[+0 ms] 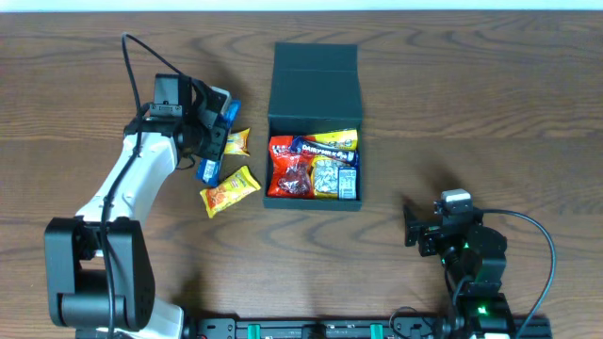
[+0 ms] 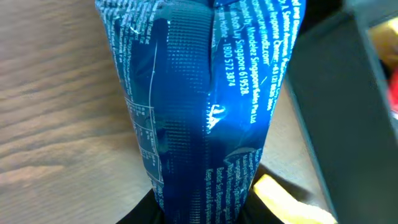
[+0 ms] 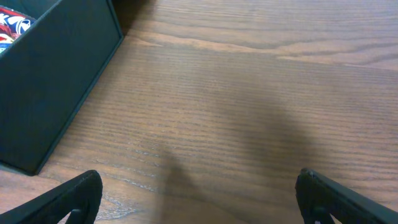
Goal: Pack container
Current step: 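Lift the blue bar and carry it toward the box's left side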
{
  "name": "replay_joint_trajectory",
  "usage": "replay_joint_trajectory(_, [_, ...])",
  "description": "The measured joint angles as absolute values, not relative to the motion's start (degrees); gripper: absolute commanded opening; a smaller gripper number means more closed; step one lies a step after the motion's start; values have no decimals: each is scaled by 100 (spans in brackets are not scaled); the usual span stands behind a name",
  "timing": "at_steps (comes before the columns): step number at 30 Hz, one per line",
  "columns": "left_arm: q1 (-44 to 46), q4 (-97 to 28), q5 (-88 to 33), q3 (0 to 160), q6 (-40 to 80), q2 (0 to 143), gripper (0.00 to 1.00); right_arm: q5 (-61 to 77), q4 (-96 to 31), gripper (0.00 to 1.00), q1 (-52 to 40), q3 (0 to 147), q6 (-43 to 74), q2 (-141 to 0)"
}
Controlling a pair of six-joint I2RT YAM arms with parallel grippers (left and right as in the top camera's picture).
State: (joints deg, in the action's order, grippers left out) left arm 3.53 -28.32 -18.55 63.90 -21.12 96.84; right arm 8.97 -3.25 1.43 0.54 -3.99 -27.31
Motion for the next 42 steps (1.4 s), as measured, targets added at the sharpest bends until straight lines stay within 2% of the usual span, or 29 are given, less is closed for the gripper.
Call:
replay_joint_trajectory(13, [386,-4781,-2821,8031,-3918,9553,29,899,-325,99,143,54,-399,-2731])
replay_joint_trajectory(19, [768,-5214,-3015,8394,-4595,9553,31,899,-325,99,143,54,-399,-2731])
replay_joint_trajectory(22, [1057,-5199,-3050,8438,-4727,9550,29,899,-325,99,143,54,-399,-2731])
replay_joint_trajectory(24, [1219,-5192,-3041,8438,-4794,9550,16,899,-325,99,143,54,-399,-2731])
replay_joint_trajectory(26, [1319,-5124,-2908,8438,-4840,9550,16,899,-325,99,143,54,-399,-2731])
replay_joint_trajectory(27, [1337,-5092,-2790,8438,-4847,9550,21,899,-325,99,143,54,-399,-2731])
replay_joint_trajectory(28, [1339,-5074,-2639,8438,-4840,9550,61,899,-325,99,143,54,-399,-2731])
replay_joint_trajectory(29, [1332,-5074,-2508,8438,-4884,9550,95,899,-325,99,143,54,-399,-2731])
replay_joint_trajectory(42, [1275,-5662,-1256,8438,-4786,9550,95,899,-325,99,143,54,-399,-2731])
